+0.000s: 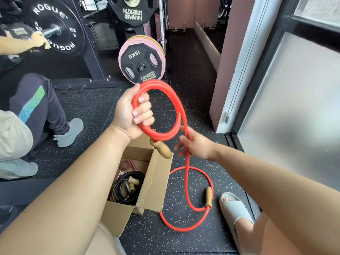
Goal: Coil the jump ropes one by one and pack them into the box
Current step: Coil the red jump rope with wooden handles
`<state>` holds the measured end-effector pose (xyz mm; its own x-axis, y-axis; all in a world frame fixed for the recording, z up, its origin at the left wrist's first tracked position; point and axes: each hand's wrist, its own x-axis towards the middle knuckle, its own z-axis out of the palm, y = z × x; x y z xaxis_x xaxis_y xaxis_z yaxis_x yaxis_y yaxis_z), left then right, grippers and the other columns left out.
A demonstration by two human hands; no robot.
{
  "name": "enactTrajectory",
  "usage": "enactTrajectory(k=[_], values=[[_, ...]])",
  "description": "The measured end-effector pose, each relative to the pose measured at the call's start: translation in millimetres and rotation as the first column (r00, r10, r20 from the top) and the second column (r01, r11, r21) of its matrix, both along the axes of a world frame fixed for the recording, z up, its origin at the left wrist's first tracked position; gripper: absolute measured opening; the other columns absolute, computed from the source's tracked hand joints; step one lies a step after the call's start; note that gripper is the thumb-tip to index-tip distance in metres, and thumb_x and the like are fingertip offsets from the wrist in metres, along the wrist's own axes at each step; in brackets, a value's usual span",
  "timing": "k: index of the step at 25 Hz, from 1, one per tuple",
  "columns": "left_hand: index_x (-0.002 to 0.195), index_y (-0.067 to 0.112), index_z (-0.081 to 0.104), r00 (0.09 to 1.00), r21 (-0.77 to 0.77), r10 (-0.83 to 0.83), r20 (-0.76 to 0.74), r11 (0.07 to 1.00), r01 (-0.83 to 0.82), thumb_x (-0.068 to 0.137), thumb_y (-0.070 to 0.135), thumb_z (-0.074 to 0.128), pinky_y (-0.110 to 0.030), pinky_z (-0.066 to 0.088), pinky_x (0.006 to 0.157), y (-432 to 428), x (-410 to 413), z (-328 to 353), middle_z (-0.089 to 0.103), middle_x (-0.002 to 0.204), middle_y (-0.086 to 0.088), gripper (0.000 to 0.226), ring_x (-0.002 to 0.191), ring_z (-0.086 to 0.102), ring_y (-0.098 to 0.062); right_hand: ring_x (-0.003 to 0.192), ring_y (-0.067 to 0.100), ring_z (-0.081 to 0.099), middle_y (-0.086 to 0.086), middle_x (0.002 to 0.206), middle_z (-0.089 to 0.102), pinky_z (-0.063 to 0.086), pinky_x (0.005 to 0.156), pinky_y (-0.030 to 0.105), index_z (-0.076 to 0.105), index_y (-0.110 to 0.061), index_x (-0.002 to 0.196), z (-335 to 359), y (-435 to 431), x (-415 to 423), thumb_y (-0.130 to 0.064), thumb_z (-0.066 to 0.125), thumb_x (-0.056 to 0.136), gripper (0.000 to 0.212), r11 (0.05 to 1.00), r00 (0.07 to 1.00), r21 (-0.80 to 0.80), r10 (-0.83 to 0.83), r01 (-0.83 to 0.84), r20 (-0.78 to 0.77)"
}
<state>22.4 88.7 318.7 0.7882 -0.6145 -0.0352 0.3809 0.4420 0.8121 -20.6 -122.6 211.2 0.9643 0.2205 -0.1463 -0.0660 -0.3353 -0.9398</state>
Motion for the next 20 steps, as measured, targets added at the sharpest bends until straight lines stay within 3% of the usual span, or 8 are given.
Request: enactTrajectory(k=[2,3,6,8,11,15,18,20], values=[[0.063,0.023,0.039,1.000,-0.014,-0.002,0.008,1.000,0.002,0.098,0.050,0.036,-0.022,0.025,0.035,5.2,3.3,6.2,0.027,0.033,0.008,0.043,0.025,0.025,-0.005,0.063,0.020,0.066,0.007,0.080,0.066,0.053,0.061,0.032,0.037,-0.029,0.135,-5.8,5.0,-2.9,-0.020,0.035,0.109,0.027,0.998,1.000,0.050,-0.027,0.027,0.003],[0.064,0.023,0.040,1.000,0.020,-0.012,0.013,1.000,0.012,0.098,0.050,0.035,-0.022,0.025,0.035,6.6,4.1,8.2,0.027,0.033,0.009,0.044,0.025,0.025,-0.004,0.059,0.018,0.062,0.005,0.076,0.063,0.051,0.058,0.032,0.041,-0.029,0.128,-4.5,1.8,1.0,-0.022,0.037,0.108,0.022,0.991,0.985,0.061,-0.129,0.123,0.111],[0.064,0.023,0.040,0.998,0.188,-0.058,0.011,0.981,0.055,0.099,0.053,0.033,-0.022,0.023,0.035,7.8,2.9,8.9,0.025,0.033,0.010,0.047,0.025,0.024,-0.004,0.061,0.009,0.051,-0.006,0.072,0.054,0.046,0.059,0.032,0.051,-0.029,0.117,16.6,-27.0,15.6,-0.032,0.046,0.105,0.013,0.878,0.760,0.096,-0.458,0.470,0.461],[0.065,0.023,0.040,0.995,0.262,-0.099,-0.013,0.960,0.099,0.099,0.055,0.033,-0.023,0.020,0.037,9.1,2.8,8.4,0.025,0.033,0.011,0.047,0.025,0.024,-0.003,0.068,0.009,0.051,-0.013,0.073,0.053,0.048,0.068,0.035,0.055,-0.032,0.117,21.1,-44.1,19.6,-0.040,0.046,0.104,0.019,0.818,0.664,0.121,-0.533,0.562,0.524],[0.067,0.022,0.042,0.983,0.239,-0.175,-0.046,0.954,0.181,0.098,0.054,0.035,-0.023,0.018,0.037,13.1,2.8,7.5,0.027,0.033,0.011,0.045,0.025,0.027,-0.002,0.073,0.000,0.054,-0.026,0.073,0.057,0.049,0.076,0.029,0.060,-0.040,0.128,11.7,-42.4,17.6,-0.044,0.045,0.103,0.029,0.843,0.736,-0.020,-0.458,0.538,0.499],[0.069,0.023,0.045,0.965,0.081,-0.255,-0.068,0.962,0.260,0.099,0.054,0.033,-0.021,0.024,0.037,18.3,3.4,2.3,0.028,0.034,0.011,0.044,0.025,0.031,-0.003,0.053,0.006,0.046,-0.009,0.063,0.053,0.045,0.055,0.028,0.062,-0.045,0.130,11.1,-18.7,16.1,-0.042,0.043,0.105,0.032,0.887,0.893,-0.264,-0.276,0.379,0.355],[0.072,0.021,0.046,0.928,0.031,-0.361,-0.093,0.931,0.365,0.100,0.053,0.033,-0.022,0.027,0.038,20.1,5.3,2.5,0.022,0.039,0.010,0.045,0.028,0.023,-0.006,0.053,0.010,0.051,-0.007,0.062,0.057,0.043,0.053,0.026,0.065,-0.039,0.126,21.0,-15.5,16.4,-0.040,0.041,0.105,0.032,0.859,0.906,-0.355,-0.247,0.369,0.345],[0.072,0.020,0.046,0.908,0.101,-0.402,-0.117,0.905,0.414,0.099,0.053,0.033,-0.022,0.027,0.037,17.7,2.9,3.4,0.020,0.040,0.010,0.044,0.029,0.019,-0.007,0.056,0.010,0.055,-0.007,0.059,0.057,0.041,0.055,0.026,0.066,-0.036,0.127,23.1,-21.3,17.2,-0.042,0.042,0.104,0.033,0.818,0.870,-0.358,-0.312,0.451,0.382]])
